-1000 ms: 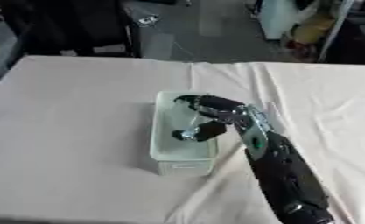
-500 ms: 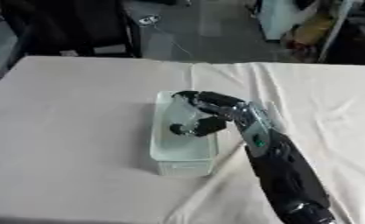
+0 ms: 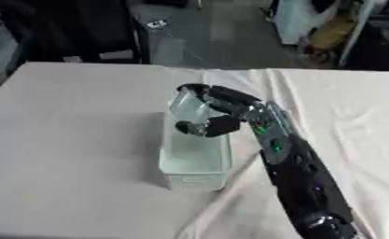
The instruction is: Pick up objects on the table and place them in the box.
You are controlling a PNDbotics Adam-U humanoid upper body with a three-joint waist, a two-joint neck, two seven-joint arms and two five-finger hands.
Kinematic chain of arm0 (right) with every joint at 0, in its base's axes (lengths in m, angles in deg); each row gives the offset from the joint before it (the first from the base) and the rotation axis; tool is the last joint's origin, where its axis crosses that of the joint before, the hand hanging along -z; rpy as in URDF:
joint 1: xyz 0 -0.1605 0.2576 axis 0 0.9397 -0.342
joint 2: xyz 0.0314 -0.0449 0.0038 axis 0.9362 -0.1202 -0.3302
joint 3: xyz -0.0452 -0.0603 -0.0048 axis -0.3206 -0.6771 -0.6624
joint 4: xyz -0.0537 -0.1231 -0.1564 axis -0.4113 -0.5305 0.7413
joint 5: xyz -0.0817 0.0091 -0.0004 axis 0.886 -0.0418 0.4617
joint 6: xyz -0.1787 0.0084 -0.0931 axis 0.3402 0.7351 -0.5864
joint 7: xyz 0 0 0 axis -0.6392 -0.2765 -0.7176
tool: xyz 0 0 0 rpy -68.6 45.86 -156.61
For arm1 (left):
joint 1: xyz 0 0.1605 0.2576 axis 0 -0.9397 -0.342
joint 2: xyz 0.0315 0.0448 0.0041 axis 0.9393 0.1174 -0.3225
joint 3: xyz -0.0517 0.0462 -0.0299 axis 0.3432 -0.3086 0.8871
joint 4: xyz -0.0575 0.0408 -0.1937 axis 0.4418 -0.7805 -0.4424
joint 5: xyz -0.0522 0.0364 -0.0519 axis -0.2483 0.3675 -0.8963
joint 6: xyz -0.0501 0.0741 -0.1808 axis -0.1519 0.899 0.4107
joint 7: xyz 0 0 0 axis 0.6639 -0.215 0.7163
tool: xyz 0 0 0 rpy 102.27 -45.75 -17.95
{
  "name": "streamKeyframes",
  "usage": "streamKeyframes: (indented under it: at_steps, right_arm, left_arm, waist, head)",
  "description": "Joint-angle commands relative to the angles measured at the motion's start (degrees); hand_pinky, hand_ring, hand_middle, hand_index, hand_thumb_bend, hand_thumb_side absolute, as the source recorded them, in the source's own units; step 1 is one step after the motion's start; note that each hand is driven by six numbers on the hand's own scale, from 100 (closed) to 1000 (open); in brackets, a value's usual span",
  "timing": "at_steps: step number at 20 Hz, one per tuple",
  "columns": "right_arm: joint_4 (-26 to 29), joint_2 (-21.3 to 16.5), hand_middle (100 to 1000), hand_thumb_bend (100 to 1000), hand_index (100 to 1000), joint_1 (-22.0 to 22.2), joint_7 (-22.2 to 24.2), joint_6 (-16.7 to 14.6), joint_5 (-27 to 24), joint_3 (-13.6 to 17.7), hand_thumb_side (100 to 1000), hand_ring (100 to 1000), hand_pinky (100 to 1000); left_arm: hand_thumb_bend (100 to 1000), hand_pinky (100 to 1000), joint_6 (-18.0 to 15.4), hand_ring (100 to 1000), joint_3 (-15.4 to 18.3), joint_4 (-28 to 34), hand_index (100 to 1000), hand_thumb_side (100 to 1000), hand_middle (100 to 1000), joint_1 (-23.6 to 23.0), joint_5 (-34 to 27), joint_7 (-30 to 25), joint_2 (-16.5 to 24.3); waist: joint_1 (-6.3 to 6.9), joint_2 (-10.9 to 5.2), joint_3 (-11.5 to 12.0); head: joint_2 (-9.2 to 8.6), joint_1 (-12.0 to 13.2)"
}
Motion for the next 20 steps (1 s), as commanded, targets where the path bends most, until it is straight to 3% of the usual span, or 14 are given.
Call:
streamKeyframes:
  at_steps: [1,3,4,5,6,8,10,14,20]
  right_arm:
    - [3.35,-0.69,1000,100,1000,-1.97,-2.1,-3.54,5.19,0.55,938,1000,972]
    - [7.79,-0.38,1000,100,1000,-1.31,-11.79,-4.13,2.19,3.38,936,995,936]
    - [9.12,-0.72,1000,100,849,-1.02,-17.86,-4.4,1.46,3.61,946,1000,978]
    - [8.75,-1.38,968,100,772,-0.86,-21.78,-4.63,3.19,2.45,996,1000,1000]
    - [5.13,-2.53,1000,100,793,-1.22,-19.61,-4.41,8.64,-0.65,1000,1000,1000]
    - [-0.98,-1.99,1000,100,807,-3.39,-11.68,-4.68,20.46,-3.96,1000,1000,1000]
    - [-3.93,-0.95,1000,100,829,-4.94,-10.07,-6.46,27.16,-4.85,1000,1000,1000]
    - [-8.78,0.31,1000,100,867,-5.89,-14.0,-8.99,33.56,-4.97,1000,1000,1000]
    - [-11.21,0.86,1000,100,863,-6.17,-19.31,-10.75,35.96,-4.1,999,1000,1000]
  left_arm:
    - [100,477,-0.18,602,0.0,0.83,730,751,735,0.87,-0.11,-0.17,0.68]
    - [100,477,-0.2,602,0.09,0.83,730,751,735,0.83,-0.08,-0.1,0.68]
    - [100,477,-0.19,602,0.06,0.83,730,751,735,0.81,-0.07,-0.13,0.71]
    - [100,477,-0.2,602,0.0,0.83,730,751,735,0.83,-0.07,-0.18,0.74]
    - [100,477,-0.18,603,-0.11,0.83,731,750,735,0.86,-0.08,-0.28,0.77]
    - [100,478,-0.12,603,-0.14,0.83,731,748,735,0.89,0.13,-0.44,0.7]
    - [100,478,-0.07,603,-0.08,0.83,731,747,735,0.86,0.38,-0.45,0.66]
    - [100,478,-0.04,603,-0.16,0.83,731,747,735,0.93,0.6,-0.6,0.63]
    - [100,478,-0.05,604,-0.09,0.83,731,747,735,0.92,0.69,-0.6,0.63]
  waist:
    - [0.09,-0.64,0.04]
    - [0.12,-0.62,-0.07]
    - [0.08,-0.63,-0.1]
    - [0.02,-0.64,-0.05]
    - [-0.05,-0.72,0.11]
    - [-0.01,-0.81,0.3]
    - [0.03,-0.83,0.32]
    - [0.06,-0.73,0.39]
    - [0.09,-0.73,0.34]
  head:
    - [-0.8,-0.44]
    - [-0.87,-0.17]
    - [-0.88,-0.13]
    - [-0.91,-0.23]
    - [-0.95,-0.49]
    - [-1.2,-0.61]
    - [-1.22,-0.55]
    - [-1.21,-0.77]
    - [-1.22,-0.78]
